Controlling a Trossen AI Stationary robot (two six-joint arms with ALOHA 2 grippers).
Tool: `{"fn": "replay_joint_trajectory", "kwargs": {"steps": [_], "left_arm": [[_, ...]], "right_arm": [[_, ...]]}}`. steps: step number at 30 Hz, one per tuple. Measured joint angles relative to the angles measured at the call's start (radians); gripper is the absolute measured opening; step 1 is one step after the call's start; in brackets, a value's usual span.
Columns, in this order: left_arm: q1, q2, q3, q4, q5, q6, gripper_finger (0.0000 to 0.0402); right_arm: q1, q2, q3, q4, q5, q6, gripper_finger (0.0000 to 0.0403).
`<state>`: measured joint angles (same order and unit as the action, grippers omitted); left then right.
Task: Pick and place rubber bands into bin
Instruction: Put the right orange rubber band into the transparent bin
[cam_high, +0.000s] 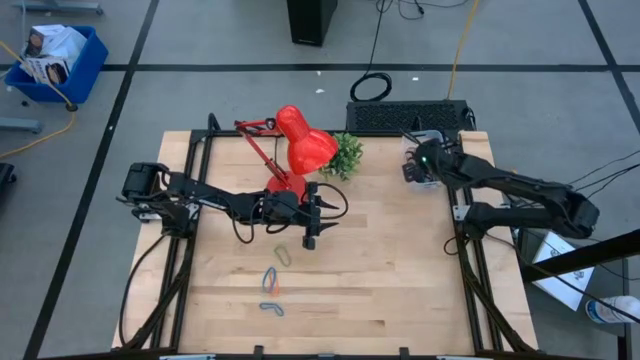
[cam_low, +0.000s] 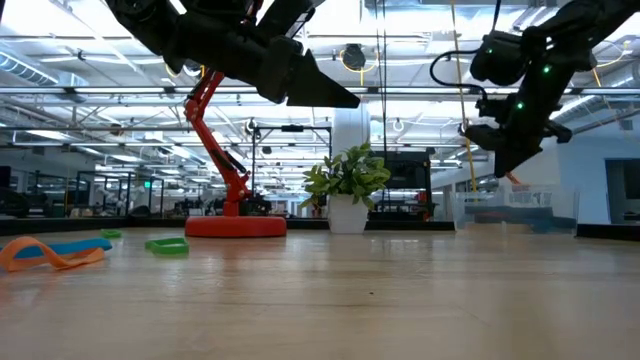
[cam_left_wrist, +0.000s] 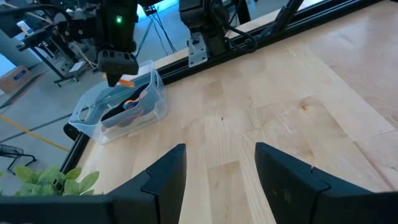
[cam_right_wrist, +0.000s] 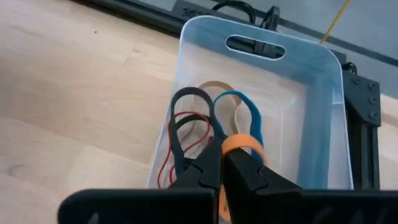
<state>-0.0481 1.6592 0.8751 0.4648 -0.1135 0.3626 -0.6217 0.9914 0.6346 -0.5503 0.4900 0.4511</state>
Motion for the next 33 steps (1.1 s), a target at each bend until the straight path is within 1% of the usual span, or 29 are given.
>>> {"fn": "replay_joint_trajectory", "kwargs": {"steps": [2, 7, 11, 16, 25, 29, 33], "left_arm": [[0.0, 0.0, 0.0, 0.0, 0.0, 0.0, 0.0198], [0.0, 0.0, 0.0, 0.0, 0.0, 0.0, 0.0198], [0.0, 0.0, 0.0, 0.0, 0.0, 0.0, 0.0198], [0.0, 0.0, 0.0, 0.0, 0.0, -0.002, 0.0198], [0.0, 0.0, 0.0, -0.001, 0.0, -0.001, 0.0198], [0.0, 0.0, 0.0, 0.0, 0.0, -0.001, 0.0198], [0.0, 0.0, 0.0, -0.001, 0.0, -0.001, 0.0198]], "right_arm": [[-0.006, 0.008, 0.0, -0.001, -0.025, 0.002, 0.0], [-0.022, 0.03, 0.0, -0.001, -0.129, 0.012, 0.0], [-0.022, 0.041, 0.0, 0.0, -0.128, 0.002, 0.0002], [-0.022, 0.042, 0.0, 0.0, -0.128, -0.022, 0.0015], [-0.021, 0.042, 0.0, 0.0, -0.127, -0.018, 0.0035], [-0.021, 0.042, 0.0, 0.0, -0.127, -0.018, 0.0054], [-0.021, 0.042, 0.0, 0.0, -0.127, -0.018, 0.0085]]}}
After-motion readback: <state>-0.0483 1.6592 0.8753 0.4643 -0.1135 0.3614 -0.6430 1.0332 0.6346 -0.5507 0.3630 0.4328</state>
